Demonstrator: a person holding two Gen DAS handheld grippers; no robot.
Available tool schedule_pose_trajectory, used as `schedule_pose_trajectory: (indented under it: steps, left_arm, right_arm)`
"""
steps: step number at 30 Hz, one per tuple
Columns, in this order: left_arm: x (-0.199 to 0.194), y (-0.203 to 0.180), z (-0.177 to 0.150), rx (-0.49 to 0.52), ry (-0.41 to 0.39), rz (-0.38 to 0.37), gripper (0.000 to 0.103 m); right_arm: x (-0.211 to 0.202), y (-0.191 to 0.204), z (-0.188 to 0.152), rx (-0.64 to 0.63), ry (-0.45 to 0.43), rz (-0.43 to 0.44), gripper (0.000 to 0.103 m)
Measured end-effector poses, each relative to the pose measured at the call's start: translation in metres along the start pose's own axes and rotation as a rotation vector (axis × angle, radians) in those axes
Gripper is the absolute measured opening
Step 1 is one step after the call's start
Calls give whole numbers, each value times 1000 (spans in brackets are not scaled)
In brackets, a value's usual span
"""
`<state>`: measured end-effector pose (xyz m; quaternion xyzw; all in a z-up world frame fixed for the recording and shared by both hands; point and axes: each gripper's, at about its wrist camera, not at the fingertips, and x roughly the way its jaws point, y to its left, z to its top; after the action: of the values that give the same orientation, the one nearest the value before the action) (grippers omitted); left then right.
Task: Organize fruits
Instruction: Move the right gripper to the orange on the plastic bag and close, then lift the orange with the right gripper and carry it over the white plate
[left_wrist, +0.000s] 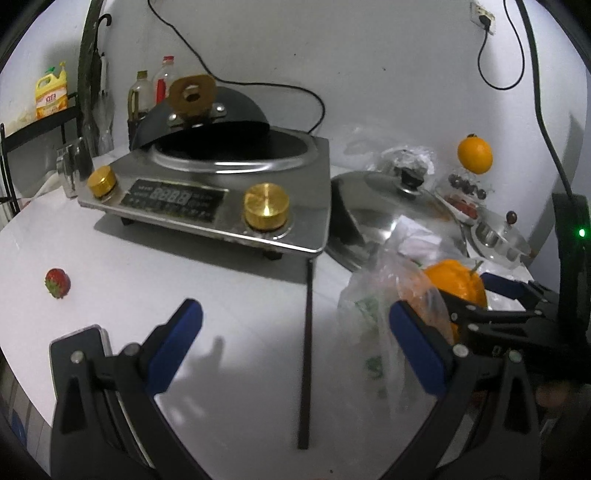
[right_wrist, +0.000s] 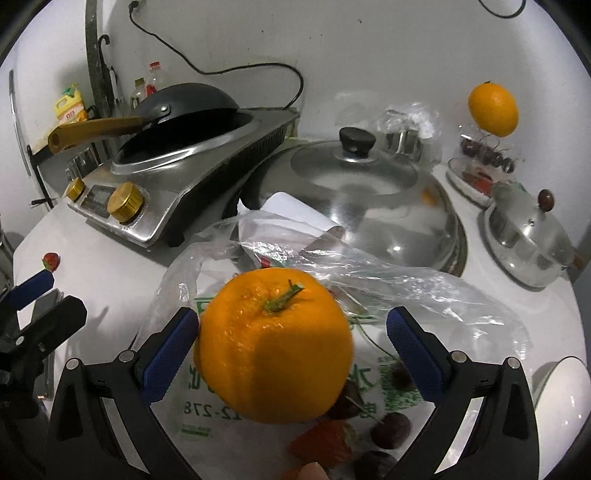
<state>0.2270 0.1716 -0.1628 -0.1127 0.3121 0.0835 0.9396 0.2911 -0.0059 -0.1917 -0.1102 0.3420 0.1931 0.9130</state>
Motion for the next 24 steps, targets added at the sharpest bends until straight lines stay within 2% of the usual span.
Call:
schedule_pose_trajectory:
  steps: [4, 7, 15, 24]
  left_arm:
    - [2, 4, 1, -3, 2, 5, 102]
    - [1, 5, 2, -1, 3, 5, 102]
    - [-6, 0, 2, 7, -6, 8, 102]
    - [-28, -14, 3, 25, -35, 8, 102]
  right_arm:
    - [9, 4, 1, -1, 29, 2, 102]
    - [10, 6, 2, -6, 31, 29, 91]
    - [6, 6, 1, -21, 35, 46, 88]
    - [-19, 3, -5, -24, 5, 74, 86]
